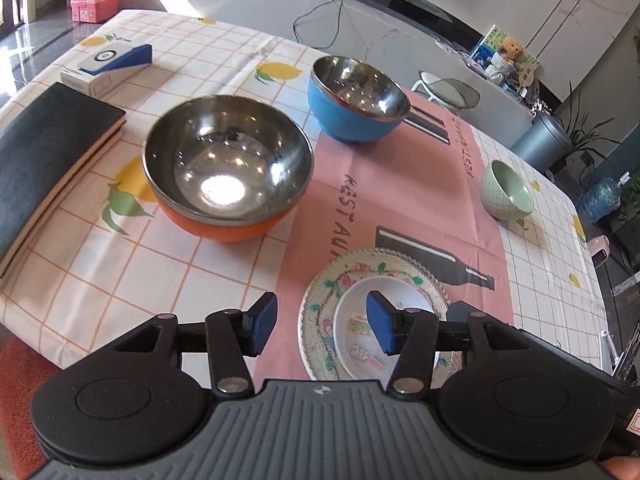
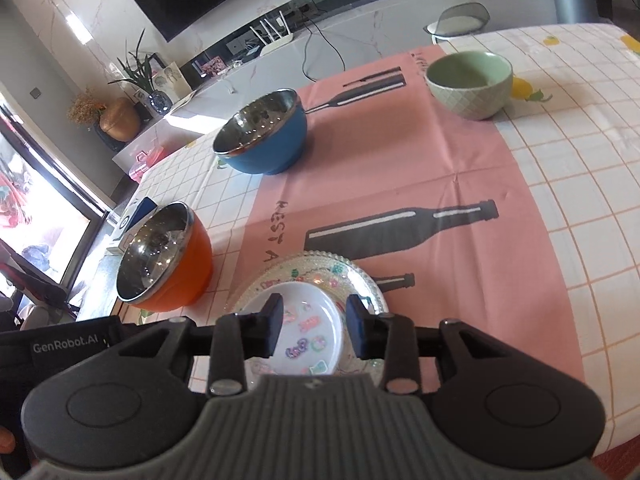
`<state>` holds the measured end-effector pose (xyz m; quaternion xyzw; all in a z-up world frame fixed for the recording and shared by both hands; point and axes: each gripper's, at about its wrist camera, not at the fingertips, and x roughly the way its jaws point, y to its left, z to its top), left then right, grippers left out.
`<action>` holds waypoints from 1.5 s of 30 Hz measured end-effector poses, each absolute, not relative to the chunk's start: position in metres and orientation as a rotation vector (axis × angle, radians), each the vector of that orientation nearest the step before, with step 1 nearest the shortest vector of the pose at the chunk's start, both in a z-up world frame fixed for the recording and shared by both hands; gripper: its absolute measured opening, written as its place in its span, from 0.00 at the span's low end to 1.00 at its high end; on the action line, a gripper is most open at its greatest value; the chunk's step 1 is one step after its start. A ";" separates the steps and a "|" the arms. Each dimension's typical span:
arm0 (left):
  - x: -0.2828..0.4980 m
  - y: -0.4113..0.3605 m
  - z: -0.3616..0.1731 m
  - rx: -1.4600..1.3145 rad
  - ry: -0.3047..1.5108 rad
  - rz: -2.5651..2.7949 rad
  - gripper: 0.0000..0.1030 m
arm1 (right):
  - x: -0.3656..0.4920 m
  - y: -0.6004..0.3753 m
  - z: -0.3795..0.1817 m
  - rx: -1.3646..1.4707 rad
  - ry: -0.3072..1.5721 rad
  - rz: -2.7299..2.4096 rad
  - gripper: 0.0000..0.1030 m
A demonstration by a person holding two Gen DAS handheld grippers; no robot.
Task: Organize plates and bowls
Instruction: 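Open the left gripper and move it toward the orange steel bowl, then close the left gripper on the orange steel bowl rim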
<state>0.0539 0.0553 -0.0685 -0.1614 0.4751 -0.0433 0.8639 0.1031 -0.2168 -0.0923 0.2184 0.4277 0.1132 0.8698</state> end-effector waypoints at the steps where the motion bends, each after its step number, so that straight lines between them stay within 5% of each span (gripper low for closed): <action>1: 0.054 0.061 -0.065 -0.343 0.983 -0.077 0.59 | 0.104 -0.213 -0.089 0.442 0.888 0.251 0.39; 9: 0.064 0.111 -0.041 -0.358 0.849 0.069 0.60 | 0.128 -0.175 -0.070 0.394 0.873 0.336 0.47; 17: 0.085 0.155 -0.054 -0.408 0.836 0.182 0.78 | 0.159 -0.125 -0.064 0.371 0.905 0.385 0.64; 29: 0.113 0.169 -0.086 -0.459 0.922 0.146 0.78 | 0.200 -0.074 -0.083 0.342 1.007 0.348 0.73; 35: 0.124 0.172 -0.102 -0.480 0.946 0.125 0.54 | 0.210 -0.059 -0.096 0.314 1.055 0.325 0.64; 43: 0.133 0.164 -0.110 -0.459 0.946 0.086 0.16 | 0.218 -0.056 -0.107 0.308 1.071 0.302 0.30; 45: 0.133 0.161 -0.108 -0.438 0.941 0.098 0.15 | 0.219 -0.058 -0.110 0.313 1.073 0.298 0.23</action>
